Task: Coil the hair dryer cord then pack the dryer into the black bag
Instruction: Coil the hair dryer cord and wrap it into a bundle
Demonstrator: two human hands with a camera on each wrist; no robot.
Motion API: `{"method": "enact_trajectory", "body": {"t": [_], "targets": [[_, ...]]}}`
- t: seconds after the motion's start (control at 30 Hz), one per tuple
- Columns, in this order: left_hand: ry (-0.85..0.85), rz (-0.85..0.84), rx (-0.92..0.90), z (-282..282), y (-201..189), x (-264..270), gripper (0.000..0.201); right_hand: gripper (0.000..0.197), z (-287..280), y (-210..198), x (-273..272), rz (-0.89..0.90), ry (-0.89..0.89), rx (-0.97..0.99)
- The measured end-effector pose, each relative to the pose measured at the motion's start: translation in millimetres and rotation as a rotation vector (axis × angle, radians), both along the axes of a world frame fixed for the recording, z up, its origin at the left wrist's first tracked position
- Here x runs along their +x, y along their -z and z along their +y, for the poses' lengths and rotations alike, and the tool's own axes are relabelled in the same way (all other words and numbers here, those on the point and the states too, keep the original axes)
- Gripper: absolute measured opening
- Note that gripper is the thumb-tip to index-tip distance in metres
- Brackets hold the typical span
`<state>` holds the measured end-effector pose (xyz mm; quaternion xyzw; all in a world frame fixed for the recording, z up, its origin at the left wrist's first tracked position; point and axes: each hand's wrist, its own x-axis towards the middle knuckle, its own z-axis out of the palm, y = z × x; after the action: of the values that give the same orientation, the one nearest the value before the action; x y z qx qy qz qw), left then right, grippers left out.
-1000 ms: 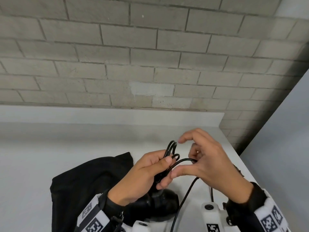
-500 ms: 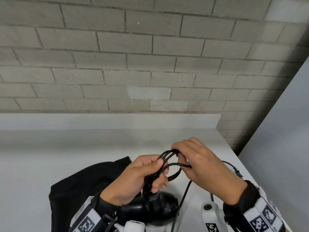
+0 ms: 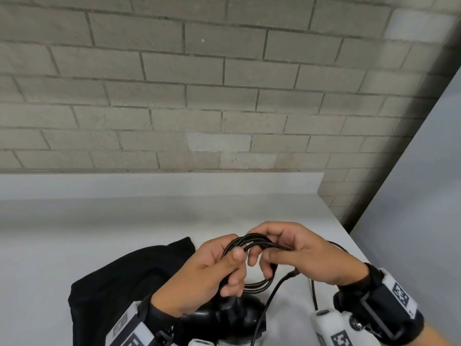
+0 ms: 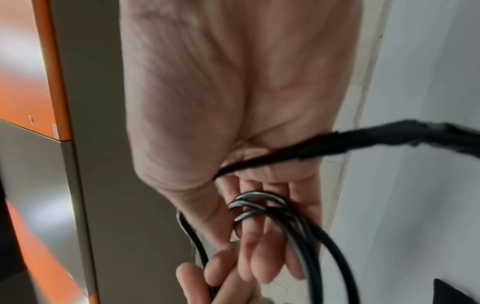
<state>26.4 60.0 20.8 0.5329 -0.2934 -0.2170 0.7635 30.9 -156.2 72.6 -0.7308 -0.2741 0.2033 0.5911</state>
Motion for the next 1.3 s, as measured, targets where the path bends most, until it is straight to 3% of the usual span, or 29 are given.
{"method": "enact_trajectory", "body": {"t": [0.1, 0.23, 0.3, 0.5, 0.6, 0.73, 0.83, 0.9, 0.97, 1.13, 1.3], "targets": [[-0.038, 0.023, -0.030, -0.7, 1.7, 1.0, 0.041, 0.030, 3.3, 10.4, -3.0, -0.093, 0.044, -0.046], [-0.032, 0.005, 0.012, 1.1, 1.3, 1.8, 0.038, 0.033, 9.9, 25.0, -5.7, -0.579, 0.245, -0.373], [-0.054, 0.008, 0.025, 2.9, 1.7, 2.8, 0.042, 0.045, 10.1, 27.3, -4.9, -0.743, 0.287, -0.466], [0.018, -0.008, -0.006, 5.2, 4.4, 4.2, 0.049, 0.053, 4.9, 20.0, -0.2, -0.866, 0.333, -0.636], [0.026, 0.004, 0.011, 5.2, 4.5, 5.5, 0.077, 0.042, 10.2, 15.8, -0.6, -0.810, 0.353, -0.570], [-0.023, 0.029, 0.008, 3.1, 1.1, 4.4, 0.047, 0.029, 17.2, 6.6, -10.5, -0.669, 0.316, -0.442], [-0.015, 0.045, 0.038, 3.1, -1.1, 4.8, 0.047, 0.028, 18.8, -5.2, -18.3, -0.299, 0.251, -0.225], [0.028, 0.032, 0.052, 3.9, -3.2, 4.4, 0.048, 0.016, 15.0, -12.8, -19.0, -0.108, 0.238, -0.164], [0.057, 0.003, 0.087, 3.9, -5.1, 3.3, 0.047, 0.006, 7.7, -15.9, -17.2, -0.066, 0.216, -0.167], [0.004, -0.063, 0.199, 8.1, -5.8, 4.1, 0.040, 0.013, -7.3, -8.9, -12.9, 0.023, 0.160, -0.119], [-0.061, -0.003, 0.206, 9.4, -1.6, 0.4, 0.043, 0.002, -17.7, -5.6, -11.5, 0.103, 0.084, -0.029]]}}
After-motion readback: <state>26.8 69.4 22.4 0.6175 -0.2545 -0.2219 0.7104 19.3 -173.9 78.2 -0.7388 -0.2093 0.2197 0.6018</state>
